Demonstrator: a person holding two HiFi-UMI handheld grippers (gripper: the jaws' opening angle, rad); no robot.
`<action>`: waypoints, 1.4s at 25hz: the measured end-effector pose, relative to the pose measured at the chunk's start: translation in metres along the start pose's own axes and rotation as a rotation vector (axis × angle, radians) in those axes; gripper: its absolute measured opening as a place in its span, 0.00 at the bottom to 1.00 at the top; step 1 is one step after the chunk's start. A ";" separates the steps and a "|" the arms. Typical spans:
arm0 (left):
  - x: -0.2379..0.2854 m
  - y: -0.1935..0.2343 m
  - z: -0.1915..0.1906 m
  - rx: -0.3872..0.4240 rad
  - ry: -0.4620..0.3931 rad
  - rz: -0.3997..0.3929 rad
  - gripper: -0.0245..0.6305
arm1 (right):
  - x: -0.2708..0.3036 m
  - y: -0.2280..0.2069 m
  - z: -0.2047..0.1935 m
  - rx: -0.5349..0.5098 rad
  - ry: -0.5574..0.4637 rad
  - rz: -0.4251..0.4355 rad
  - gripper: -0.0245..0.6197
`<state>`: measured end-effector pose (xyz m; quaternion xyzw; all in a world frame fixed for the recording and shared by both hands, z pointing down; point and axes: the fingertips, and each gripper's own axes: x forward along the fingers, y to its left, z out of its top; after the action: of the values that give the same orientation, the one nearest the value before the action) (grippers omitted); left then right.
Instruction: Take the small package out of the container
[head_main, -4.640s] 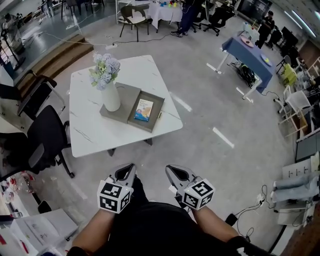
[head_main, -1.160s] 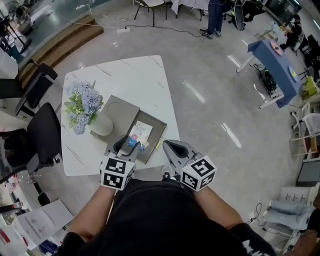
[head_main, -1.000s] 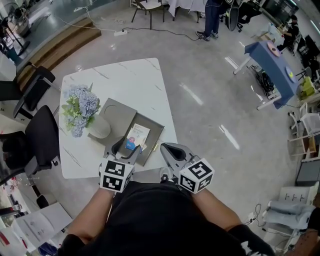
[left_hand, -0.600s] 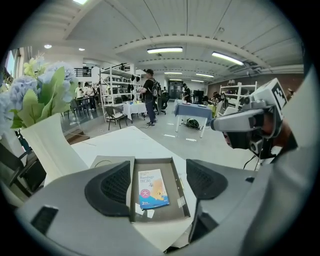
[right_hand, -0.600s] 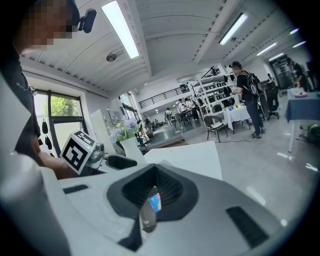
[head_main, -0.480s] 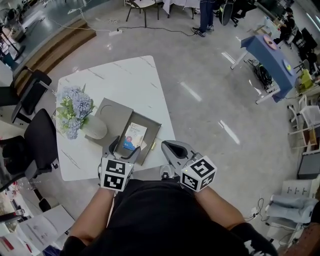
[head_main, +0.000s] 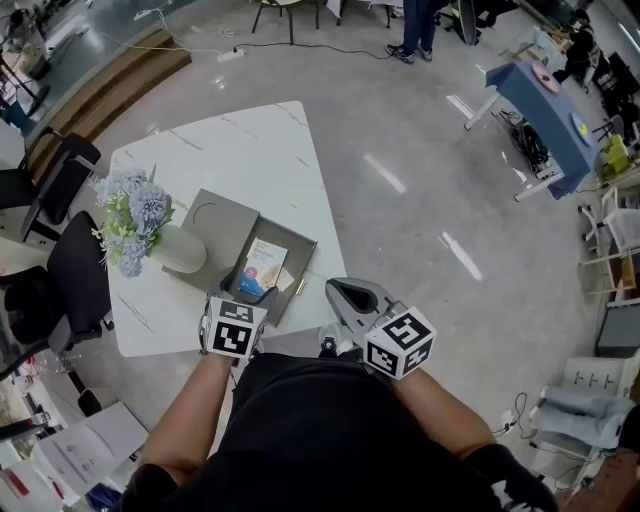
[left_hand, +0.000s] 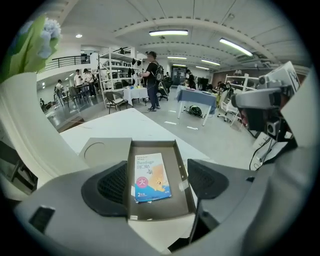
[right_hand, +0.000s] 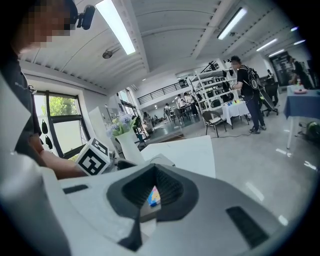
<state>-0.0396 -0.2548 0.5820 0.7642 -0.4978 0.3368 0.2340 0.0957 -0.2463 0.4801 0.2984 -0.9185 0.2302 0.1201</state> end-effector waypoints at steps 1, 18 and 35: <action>0.004 0.001 -0.003 -0.005 0.014 0.003 0.60 | 0.000 -0.002 -0.002 0.002 0.007 0.003 0.04; 0.070 0.003 -0.019 -0.035 0.144 0.033 0.62 | 0.002 -0.041 -0.019 0.024 0.086 0.040 0.04; 0.113 0.018 -0.048 -0.080 0.290 0.052 0.65 | 0.011 -0.065 -0.020 0.034 0.118 0.051 0.04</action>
<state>-0.0380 -0.2968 0.6986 0.6845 -0.4913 0.4294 0.3251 0.1281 -0.2883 0.5245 0.2627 -0.9131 0.2659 0.1629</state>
